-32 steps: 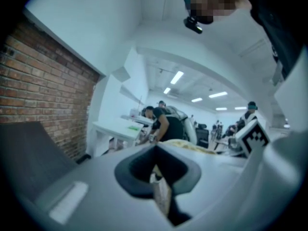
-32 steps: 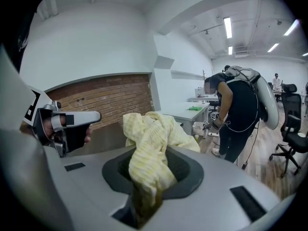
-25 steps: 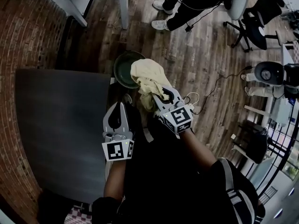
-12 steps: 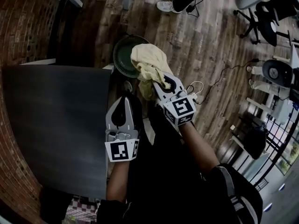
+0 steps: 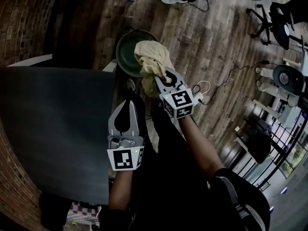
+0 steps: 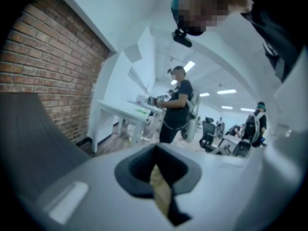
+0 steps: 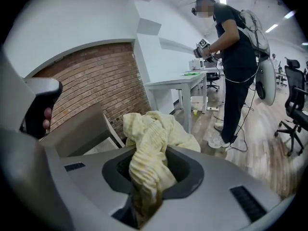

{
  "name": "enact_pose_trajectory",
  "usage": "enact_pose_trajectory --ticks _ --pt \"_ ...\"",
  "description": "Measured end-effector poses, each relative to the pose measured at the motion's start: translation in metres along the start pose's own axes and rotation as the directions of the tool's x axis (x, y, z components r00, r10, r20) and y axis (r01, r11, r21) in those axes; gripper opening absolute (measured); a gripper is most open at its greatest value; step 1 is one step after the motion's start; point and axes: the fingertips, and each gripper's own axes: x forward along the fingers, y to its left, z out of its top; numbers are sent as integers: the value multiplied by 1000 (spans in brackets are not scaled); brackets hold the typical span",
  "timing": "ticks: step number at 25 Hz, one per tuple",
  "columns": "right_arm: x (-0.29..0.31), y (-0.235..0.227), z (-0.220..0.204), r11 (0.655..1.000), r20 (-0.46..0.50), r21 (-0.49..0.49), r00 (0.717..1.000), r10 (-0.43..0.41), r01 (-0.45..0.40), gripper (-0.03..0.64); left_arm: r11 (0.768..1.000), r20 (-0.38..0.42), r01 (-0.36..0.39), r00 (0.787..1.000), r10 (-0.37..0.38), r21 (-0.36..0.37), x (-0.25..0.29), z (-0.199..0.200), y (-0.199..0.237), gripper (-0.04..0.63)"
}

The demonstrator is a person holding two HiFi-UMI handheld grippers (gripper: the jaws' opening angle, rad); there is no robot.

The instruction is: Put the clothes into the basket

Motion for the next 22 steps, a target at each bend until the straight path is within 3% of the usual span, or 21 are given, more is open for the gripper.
enact_pose_trajectory --ticks 18,22 --pt "82 -30 -70 999 -98 34 995 -16 19 97 999 -12 -17 1000 17 -32 21 -19 25 5" --pt "102 -36 -89 999 -181 31 983 -24 31 206 999 -14 -20 1000 20 -32 21 -22 27 5"
